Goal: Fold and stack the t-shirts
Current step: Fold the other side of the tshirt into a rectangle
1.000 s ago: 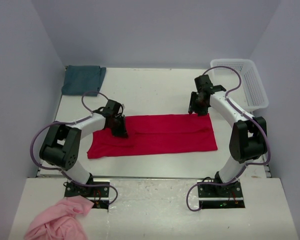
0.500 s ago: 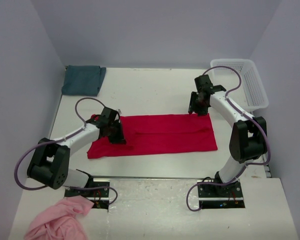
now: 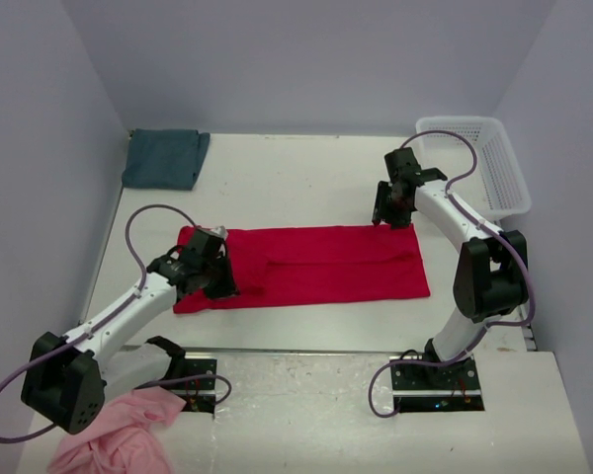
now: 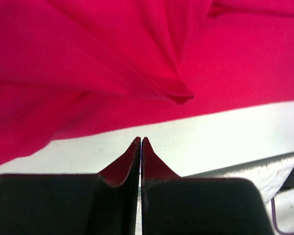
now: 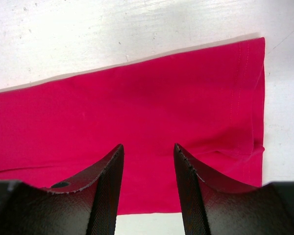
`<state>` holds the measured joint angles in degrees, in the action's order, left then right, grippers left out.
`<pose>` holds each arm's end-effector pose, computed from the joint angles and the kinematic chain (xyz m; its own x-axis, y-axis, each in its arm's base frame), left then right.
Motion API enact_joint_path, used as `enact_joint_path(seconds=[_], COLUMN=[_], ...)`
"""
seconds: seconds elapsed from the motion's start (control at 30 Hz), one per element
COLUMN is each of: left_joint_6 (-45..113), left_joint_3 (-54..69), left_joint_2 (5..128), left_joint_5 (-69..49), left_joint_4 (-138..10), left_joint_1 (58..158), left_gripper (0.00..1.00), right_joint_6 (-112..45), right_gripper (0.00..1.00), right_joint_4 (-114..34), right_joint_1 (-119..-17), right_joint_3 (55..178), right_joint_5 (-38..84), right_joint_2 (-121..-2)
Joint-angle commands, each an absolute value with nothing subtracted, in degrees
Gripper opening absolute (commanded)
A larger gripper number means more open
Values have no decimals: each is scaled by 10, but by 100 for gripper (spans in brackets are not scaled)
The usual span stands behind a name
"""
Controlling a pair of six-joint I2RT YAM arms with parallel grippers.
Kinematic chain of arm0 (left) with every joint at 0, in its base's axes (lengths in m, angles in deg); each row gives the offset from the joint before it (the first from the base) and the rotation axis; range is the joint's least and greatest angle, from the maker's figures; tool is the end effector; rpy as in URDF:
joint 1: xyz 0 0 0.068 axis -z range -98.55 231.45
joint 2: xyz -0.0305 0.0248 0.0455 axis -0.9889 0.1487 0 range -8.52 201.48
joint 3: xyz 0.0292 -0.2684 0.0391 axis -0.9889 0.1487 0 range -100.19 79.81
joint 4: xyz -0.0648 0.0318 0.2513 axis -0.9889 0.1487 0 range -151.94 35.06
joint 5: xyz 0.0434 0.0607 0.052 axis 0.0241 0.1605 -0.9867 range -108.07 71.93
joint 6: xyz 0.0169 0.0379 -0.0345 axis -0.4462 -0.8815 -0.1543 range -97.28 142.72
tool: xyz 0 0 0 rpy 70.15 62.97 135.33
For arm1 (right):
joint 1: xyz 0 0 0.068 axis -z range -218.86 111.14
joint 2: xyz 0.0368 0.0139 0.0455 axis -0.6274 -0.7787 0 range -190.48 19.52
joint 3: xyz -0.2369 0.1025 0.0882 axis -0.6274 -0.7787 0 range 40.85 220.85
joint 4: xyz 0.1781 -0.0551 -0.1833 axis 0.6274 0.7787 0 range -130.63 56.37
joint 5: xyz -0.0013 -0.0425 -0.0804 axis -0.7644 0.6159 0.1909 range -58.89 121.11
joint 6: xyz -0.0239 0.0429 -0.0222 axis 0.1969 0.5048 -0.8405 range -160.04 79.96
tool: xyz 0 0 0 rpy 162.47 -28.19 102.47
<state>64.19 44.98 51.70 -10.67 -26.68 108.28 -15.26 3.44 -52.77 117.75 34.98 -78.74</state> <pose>0.1670 -0.0897 0.1964 -0.9166 -0.2724 -0.2928 -0.1376 0.9023 -0.4086 0.3437 0.0827 0.2417 -0.8907 0.2101 -0.4032 0.1769 0.9771 0.1184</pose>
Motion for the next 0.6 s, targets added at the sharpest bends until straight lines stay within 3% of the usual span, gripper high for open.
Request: enact_joint_path(seconds=[0.0, 0.23, 0.57], left_joint_6=[632, 587, 588], left_joint_3=[381, 280, 333], left_joint_2=[546, 699, 764], left_joint_5=[-177, -165, -143], left_joint_4=[-238, -285, -343], left_joint_1=[1084, 1084, 1084], left_gripper=[0, 0, 0], right_joint_6=[-159, -159, -159], right_gripper=[47, 47, 47], right_joint_4=[27, 33, 28], right_joint_1=[-532, -532, -533], right_joint_3=[1189, 1185, 1180], right_joint_5=[351, 358, 358], right_joint_2=[-771, -756, -758])
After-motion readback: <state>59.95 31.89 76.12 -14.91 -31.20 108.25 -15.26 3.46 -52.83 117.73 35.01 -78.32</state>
